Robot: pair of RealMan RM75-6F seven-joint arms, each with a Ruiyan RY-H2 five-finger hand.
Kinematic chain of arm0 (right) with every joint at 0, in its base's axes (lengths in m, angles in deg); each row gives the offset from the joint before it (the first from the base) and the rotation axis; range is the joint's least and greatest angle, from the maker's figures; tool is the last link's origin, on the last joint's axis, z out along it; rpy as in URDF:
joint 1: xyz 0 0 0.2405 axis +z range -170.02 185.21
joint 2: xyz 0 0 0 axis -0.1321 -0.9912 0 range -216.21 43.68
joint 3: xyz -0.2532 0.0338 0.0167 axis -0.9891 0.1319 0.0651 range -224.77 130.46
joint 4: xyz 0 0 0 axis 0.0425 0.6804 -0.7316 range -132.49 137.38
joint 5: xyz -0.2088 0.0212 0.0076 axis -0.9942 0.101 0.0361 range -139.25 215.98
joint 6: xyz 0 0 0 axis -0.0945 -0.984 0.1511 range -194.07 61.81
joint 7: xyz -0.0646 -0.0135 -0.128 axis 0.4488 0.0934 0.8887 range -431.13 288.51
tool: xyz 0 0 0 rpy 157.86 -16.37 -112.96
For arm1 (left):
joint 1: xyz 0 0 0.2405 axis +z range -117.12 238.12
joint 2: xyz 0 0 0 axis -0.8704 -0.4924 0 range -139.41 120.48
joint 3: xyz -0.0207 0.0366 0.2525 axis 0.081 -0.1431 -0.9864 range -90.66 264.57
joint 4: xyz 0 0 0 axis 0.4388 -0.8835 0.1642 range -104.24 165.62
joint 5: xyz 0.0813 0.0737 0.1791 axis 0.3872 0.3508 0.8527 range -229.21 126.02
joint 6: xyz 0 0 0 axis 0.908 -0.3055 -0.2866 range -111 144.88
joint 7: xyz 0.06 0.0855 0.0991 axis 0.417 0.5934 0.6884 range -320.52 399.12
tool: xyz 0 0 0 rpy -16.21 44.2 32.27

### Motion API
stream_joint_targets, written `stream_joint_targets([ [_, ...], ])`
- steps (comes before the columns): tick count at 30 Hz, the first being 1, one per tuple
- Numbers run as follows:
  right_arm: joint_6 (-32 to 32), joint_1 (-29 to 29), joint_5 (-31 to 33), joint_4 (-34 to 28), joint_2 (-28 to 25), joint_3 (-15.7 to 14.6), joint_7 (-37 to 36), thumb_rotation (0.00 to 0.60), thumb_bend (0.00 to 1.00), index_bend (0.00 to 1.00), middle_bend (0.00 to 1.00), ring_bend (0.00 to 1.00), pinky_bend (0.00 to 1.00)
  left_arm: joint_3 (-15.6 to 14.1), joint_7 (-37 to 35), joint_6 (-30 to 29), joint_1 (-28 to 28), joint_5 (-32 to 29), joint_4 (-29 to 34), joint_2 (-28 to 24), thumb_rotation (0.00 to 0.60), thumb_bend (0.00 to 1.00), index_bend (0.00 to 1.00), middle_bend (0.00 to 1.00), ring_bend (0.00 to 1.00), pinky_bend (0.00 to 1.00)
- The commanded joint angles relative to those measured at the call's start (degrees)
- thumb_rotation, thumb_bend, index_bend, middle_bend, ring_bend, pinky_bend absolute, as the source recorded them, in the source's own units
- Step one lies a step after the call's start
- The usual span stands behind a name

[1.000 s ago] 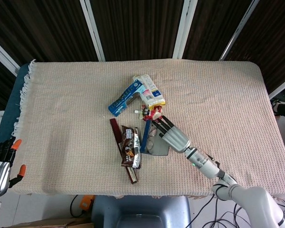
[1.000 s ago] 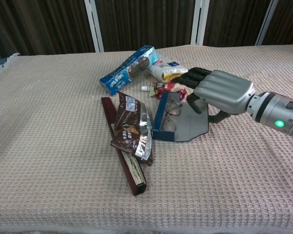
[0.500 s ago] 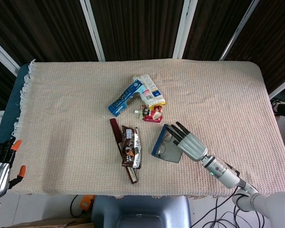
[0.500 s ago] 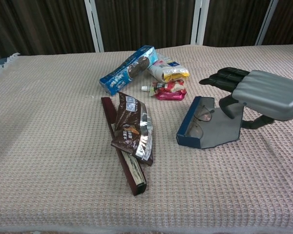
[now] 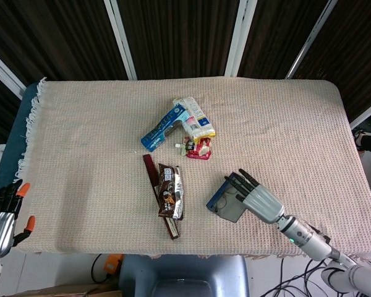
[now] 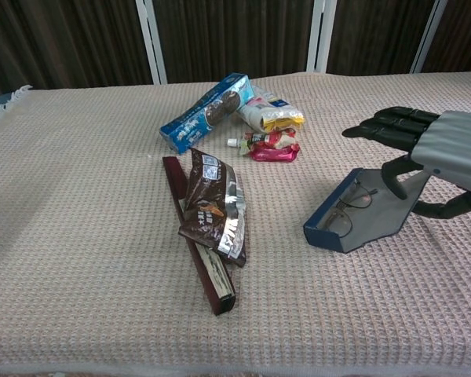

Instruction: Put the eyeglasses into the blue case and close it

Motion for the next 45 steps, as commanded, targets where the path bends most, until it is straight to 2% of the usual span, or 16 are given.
stream_joint_targets([
  [1, 3.3, 1.4, 1.1, -2.4, 0.1, 1.3, -0.2, 0.6, 0.66, 0.73, 0.14, 0.0, 0.0, 0.0, 0.1, 0.2, 0.0, -0.1, 0.1, 0.0, 0.6, 0.41, 0.0, 0.0, 0.0, 0.08],
  [15, 12.0, 5.1, 4.4, -6.3, 2.4, 5.5, 4.4, 0.6, 0.66, 0.73, 0.14, 0.0, 0.0, 0.1, -0.7, 0.7, 0.0, -0.8, 0.1, -0.6, 0.6, 0.41, 0.0, 0.0, 0.0, 0.08],
  [26, 14.2, 6.4, 6.3, -7.9, 1.9, 7.9, 5.4, 0.6, 0.66, 0.73, 0.14, 0.0, 0.0, 0.1, -0.7, 0.8, -0.1, -0.8, 0.1, -0.6, 0.6, 0.41, 0.0, 0.0, 0.0, 0.08],
  [35, 18.5, 8.3, 9.5, -8.8, 2.5, 10.1, 7.6, 0.6, 0.66, 0.69, 0.14, 0.0, 0.0, 0.1, -0.1, 1.0, -0.2, -0.9, 0.2, -0.4, 0.6, 0.41, 0.0, 0.0, 0.0, 0.08],
  [45, 22.3, 10.3, 13.5, -8.6, 4.3, 12.6, 10.8, 0.6, 0.66, 0.69, 0.14, 0.0, 0.0, 0.1, -0.1, 1.3, -0.3, -1.0, 0.2, -0.5, 0.6, 0.41, 0.0, 0.0, 0.0, 0.08],
])
